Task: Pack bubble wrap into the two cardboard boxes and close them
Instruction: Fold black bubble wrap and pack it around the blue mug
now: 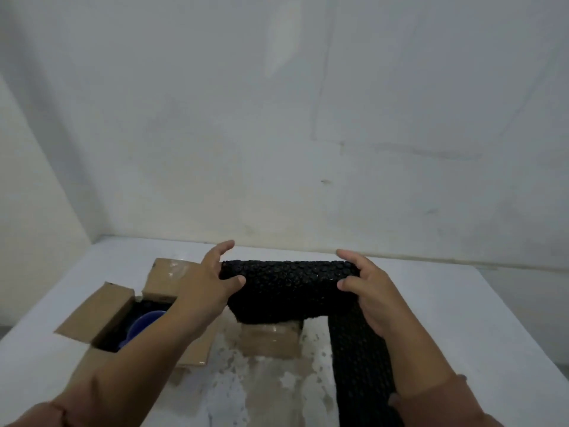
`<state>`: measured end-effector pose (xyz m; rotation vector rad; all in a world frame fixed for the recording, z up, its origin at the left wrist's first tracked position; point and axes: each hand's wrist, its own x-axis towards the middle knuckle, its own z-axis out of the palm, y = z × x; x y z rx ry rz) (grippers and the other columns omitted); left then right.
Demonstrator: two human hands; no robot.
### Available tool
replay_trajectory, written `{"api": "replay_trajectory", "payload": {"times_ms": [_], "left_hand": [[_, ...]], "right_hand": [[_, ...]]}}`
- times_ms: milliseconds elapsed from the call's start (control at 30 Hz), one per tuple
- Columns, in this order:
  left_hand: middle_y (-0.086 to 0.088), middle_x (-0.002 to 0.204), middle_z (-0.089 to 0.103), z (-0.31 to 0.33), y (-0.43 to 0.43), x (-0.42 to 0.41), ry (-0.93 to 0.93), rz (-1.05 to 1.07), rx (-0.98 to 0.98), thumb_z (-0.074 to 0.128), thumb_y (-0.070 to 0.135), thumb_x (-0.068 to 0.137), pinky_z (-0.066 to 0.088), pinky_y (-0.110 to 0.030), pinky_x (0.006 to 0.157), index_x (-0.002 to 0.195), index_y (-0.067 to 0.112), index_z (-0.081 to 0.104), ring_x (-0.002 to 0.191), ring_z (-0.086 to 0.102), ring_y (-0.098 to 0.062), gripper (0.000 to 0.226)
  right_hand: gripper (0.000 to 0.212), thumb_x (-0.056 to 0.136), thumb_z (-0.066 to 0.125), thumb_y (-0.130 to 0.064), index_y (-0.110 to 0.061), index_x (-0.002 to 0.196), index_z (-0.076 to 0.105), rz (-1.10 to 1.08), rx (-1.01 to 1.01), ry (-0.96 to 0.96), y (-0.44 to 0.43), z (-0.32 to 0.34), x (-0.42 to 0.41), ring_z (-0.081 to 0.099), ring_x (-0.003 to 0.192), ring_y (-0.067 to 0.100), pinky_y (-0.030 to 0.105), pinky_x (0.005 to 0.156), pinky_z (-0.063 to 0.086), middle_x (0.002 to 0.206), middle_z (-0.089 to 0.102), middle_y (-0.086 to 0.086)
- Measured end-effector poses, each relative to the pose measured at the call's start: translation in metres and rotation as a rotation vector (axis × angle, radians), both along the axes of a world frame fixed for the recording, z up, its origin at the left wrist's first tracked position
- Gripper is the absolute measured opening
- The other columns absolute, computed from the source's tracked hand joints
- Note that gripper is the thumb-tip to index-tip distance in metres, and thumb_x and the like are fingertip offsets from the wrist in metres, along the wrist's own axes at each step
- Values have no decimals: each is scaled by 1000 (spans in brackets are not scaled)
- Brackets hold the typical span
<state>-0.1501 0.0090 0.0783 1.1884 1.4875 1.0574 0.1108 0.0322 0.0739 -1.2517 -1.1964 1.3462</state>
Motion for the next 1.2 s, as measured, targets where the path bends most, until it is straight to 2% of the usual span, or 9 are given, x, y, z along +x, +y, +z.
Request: {"api": "replay_trajectory", "payload": {"times_ms": [133,300,467,533,667,833,967,1067,1200], "left_hand": [[-5,140,50,6,-2,-46,106,3,45,60,12,91,46,-36,97,126,35,53,127,49,-23,43],[-3,104,70,12,-6,-105,182,-26,-51,58,14,91,53,-41,91,95,28,67,97,66,-23,17],[6,135,42,20,-7,-145,738,-237,3,64,26,81,36,-32,104,111,32,57,128,40,-17,32],[11,130,45,28,-10,-144,560,-389,-13,68,31,80,41,-26,96,124,34,48,121,47,-11,49],[2,100,67,28,-5,-148,504,-318,88,57,25,91,49,-26,80,101,23,58,96,64,-18,11],[-8,109,72,22,-3,-175,-242,-184,-77,52,13,96,52,-30,86,110,12,65,102,68,-22,19],[-10,111,72,11,2,-188,-509,-166,-196,50,9,95,50,-30,81,116,8,62,102,66,-23,24],[-9,111,72,3,3,-196,-542,-175,-229,51,7,94,50,-31,83,116,10,62,103,66,-23,25],[-12,96,73,-2,3,-207,-535,-209,-233,41,-7,93,54,-29,73,95,6,68,88,69,-23,31]], "right_hand": [[25,80,64,-1,-23,88,73,-52,97,-43,3,29,-44,64,93,17,27,85,48,94,72,2],[28,83,62,-5,-29,97,67,-38,291,-514,3,52,-102,59,99,12,24,86,48,107,63,-5],[30,77,62,-10,-36,62,55,43,465,-791,1,74,-170,48,93,13,15,74,35,87,46,-10],[26,77,61,-15,-35,63,53,123,484,-867,3,80,-197,45,100,15,22,83,35,90,44,-10],[11,78,66,-28,-29,86,57,60,545,-828,12,80,-235,46,109,17,36,98,38,103,45,-8],[75,79,67,-46,-30,142,30,-75,114,-307,14,46,-226,42,127,18,36,100,38,144,36,-1],[55,70,70,-31,-8,118,59,247,-262,19,6,3,-235,63,99,23,34,85,50,117,66,14],[17,80,64,-2,-6,96,69,237,-232,103,3,-9,-245,68,82,22,30,72,54,95,72,12],[28,84,54,7,-12,79,74,214,-144,22,8,-4,-245,68,75,19,29,67,52,81,73,5]]}}
